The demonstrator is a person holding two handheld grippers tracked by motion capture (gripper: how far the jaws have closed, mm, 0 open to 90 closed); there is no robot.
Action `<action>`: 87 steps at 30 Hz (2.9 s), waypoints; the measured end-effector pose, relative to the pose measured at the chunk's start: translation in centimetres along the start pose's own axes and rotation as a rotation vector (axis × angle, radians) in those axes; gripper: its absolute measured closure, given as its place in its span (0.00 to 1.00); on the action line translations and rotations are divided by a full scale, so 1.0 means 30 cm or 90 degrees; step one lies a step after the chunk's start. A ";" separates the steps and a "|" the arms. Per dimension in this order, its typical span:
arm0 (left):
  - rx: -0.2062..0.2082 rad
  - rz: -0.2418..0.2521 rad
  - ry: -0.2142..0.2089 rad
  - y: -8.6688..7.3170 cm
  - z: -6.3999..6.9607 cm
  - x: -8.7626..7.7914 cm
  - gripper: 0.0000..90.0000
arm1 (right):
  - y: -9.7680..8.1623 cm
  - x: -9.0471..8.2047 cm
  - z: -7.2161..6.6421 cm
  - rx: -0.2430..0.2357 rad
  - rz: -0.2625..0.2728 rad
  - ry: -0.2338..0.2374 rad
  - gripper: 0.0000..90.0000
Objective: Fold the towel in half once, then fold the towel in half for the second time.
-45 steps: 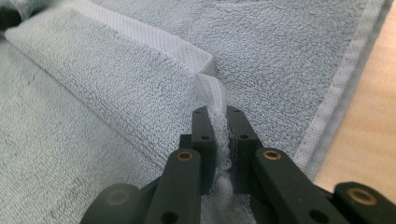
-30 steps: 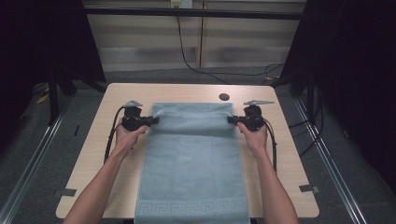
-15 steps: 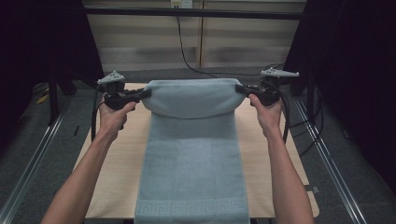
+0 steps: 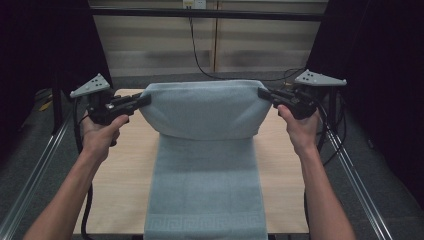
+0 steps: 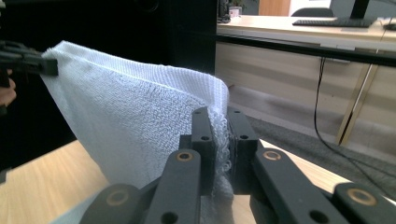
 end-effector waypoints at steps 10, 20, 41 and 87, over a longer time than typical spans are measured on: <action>-0.044 -0.080 -0.050 -0.380 0.110 -0.066 0.87 | -0.324 -0.102 -0.151 0.032 -0.076 0.060 0.93; -0.067 -0.172 -0.105 -0.663 0.229 -0.124 0.87 | -0.708 -0.211 -0.297 0.103 -0.189 0.104 0.88; -0.090 -0.193 -0.107 -0.665 0.122 0.008 0.66 | -0.696 -0.107 -0.285 0.087 -0.198 0.124 0.67; -0.098 -0.282 -0.043 -0.701 0.028 0.103 0.57 | -0.722 0.027 -0.133 0.082 -0.278 0.030 0.54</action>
Point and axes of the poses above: each handheld gripper's, and its own axes: x roughly forward along the jaws, y roughly out of its top, z roughly to its right, the point moved 6 cm from there along x, roughly forward along the jaws, and after that the axes turned 2 degrees about -x, right-handed, at the moved point
